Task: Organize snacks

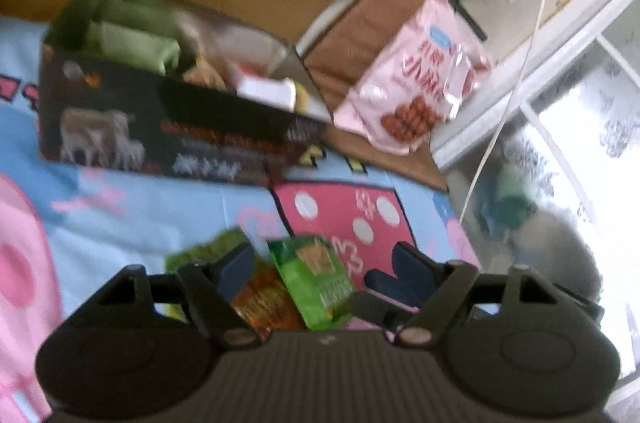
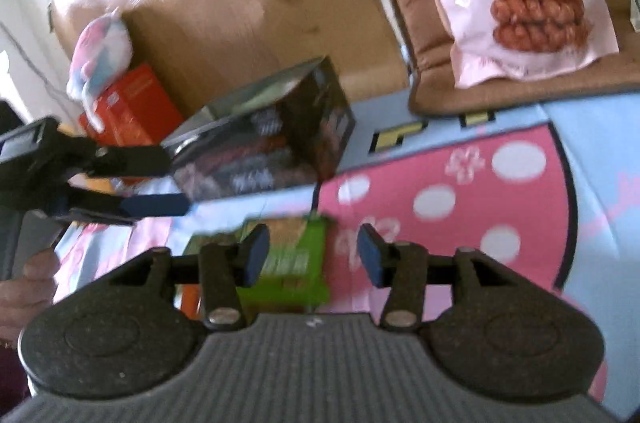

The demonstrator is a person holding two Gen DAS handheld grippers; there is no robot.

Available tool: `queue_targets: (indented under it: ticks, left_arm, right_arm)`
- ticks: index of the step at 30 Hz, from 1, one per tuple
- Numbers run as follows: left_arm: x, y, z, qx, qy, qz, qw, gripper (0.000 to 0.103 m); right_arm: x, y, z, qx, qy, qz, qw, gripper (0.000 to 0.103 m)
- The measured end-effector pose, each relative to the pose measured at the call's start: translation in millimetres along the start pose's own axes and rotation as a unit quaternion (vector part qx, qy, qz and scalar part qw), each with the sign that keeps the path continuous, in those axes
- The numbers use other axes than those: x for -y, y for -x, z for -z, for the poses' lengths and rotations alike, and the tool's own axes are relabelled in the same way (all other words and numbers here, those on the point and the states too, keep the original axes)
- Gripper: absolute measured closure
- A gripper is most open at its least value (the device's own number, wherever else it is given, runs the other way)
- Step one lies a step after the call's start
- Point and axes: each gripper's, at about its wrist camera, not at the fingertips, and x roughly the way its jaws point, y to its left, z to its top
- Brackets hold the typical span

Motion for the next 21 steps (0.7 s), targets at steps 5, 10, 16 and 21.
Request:
queue_targets:
  ticks: [5,10,16,21]
  left_arm:
    - [8.6,-15.0,7.1,-0.01,-0.013,-0.013,0.9998,0.025]
    - [13.6,-37.5,13.4,-0.025,-0.028,-0.035,0.9987,0.049]
    - [13.2,-17.3,21.5,-0.003,-0.031,-0.072,0.9969,0.07]
    - [8.5,35.8,41.4,0.033,-0.045,-0.092,0.9942,0.068]
  right_arm:
    - [-12.5,-2.4,5.5,0.003,0.034,0.001,0.999,0.035]
    - [-18.2,-10.7,8.0,-0.015,0.057,-0.004,0.998,0.032]
    - [-28.9,-5.0,10.6,-0.014,0.064,-0.007,0.998,0.064]
    - [-63.4,10.5,17.1,0.001,0.068,-0.047,0.997,0.068]
